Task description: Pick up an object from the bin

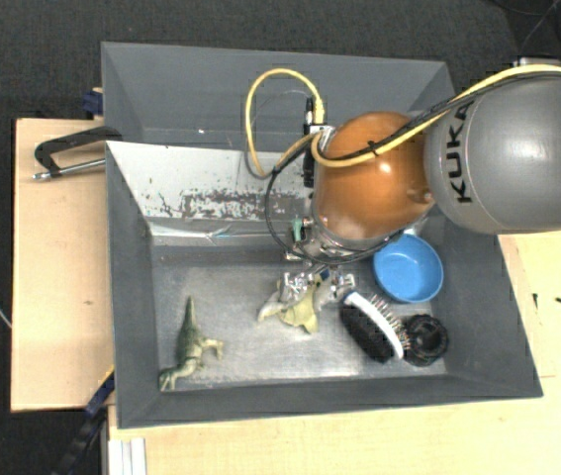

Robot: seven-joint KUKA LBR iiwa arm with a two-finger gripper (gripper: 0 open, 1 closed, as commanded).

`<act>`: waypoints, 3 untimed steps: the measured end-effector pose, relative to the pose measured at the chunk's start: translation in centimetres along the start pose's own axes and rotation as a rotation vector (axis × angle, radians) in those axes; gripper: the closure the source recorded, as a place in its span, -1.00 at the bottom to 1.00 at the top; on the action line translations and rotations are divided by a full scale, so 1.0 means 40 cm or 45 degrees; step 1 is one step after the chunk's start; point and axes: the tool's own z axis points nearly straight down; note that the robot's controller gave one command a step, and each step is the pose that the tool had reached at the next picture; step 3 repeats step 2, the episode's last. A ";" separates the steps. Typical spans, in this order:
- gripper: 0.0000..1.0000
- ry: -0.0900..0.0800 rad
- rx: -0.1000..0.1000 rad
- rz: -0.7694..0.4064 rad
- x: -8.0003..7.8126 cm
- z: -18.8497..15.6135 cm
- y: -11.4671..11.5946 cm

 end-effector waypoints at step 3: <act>1.00 0.001 0.014 0.017 -0.039 -0.443 -0.022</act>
Offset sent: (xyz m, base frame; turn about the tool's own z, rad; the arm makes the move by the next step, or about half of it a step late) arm -0.0118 0.0194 0.0992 -0.0116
